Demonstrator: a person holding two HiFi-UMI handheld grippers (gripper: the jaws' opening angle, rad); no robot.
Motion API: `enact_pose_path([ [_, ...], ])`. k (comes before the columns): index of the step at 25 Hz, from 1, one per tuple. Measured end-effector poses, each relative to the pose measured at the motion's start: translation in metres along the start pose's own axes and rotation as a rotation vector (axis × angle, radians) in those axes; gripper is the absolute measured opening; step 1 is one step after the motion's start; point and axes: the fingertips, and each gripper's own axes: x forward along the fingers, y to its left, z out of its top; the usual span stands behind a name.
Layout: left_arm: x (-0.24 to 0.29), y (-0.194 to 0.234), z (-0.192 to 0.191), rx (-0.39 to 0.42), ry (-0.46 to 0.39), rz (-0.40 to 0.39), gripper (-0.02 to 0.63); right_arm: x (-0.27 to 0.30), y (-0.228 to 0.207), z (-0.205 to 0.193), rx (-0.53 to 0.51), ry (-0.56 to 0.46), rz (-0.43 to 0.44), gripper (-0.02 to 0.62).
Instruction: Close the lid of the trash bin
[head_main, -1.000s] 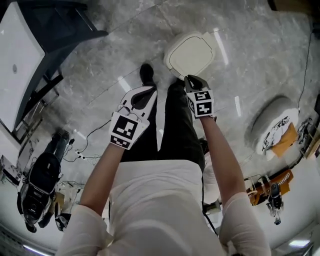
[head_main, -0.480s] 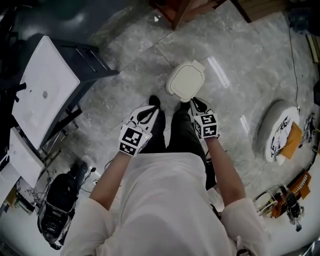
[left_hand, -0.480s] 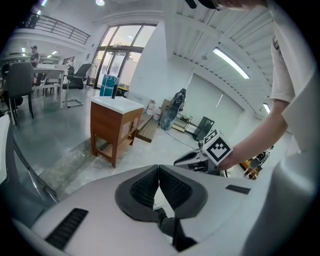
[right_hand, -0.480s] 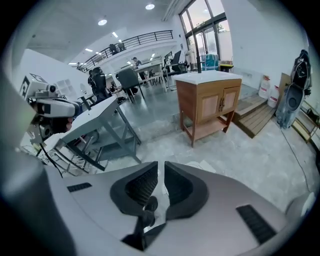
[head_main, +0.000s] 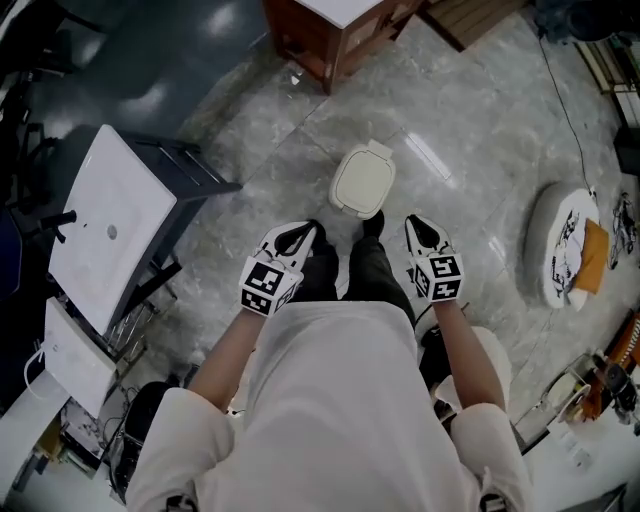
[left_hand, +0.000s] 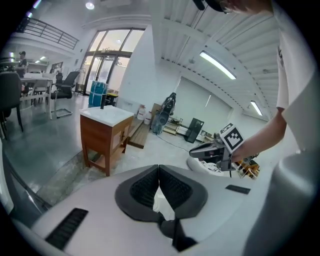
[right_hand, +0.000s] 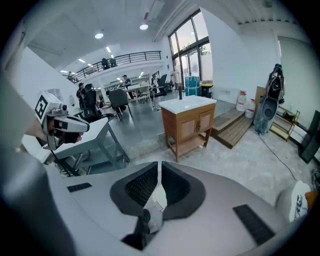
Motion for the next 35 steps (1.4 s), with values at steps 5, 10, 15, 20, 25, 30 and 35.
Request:
enact_pose_path([
  [5,-0.001,-0.016,0.016,0.033,-0.004,-0.023,0.018,-0.049,-0.017,0.019,0.017,-0.088,-0.063,0.037],
  [10,-0.007,-0.035,0.036,0.051,-0.036,-0.009,0.018,-0.089,-0.025,0.028,-0.007,-0.144,-0.087,0.037],
  [15,-0.012,-0.056,0.051,0.063,-0.084,0.013,0.018,-0.119,-0.026,0.027,-0.025,-0.199,-0.100,0.037],
  [20,-0.020,-0.083,0.048,0.060,-0.105,0.031,0.018,-0.146,-0.024,0.014,-0.024,-0.222,-0.098,0.037],
  [25,-0.029,-0.109,0.043,0.059,-0.133,0.058,0.018,-0.174,-0.026,0.000,-0.028,-0.245,-0.102,0.037],
  [30,-0.044,-0.135,0.040,0.075,-0.164,0.079,0.018,-0.199,-0.027,-0.012,-0.027,-0.273,-0.108,0.037],
  [35,-0.058,-0.152,0.034,0.095,-0.180,0.108,0.018,-0.212,-0.022,-0.022,-0.052,-0.294,-0.102,0.037],
])
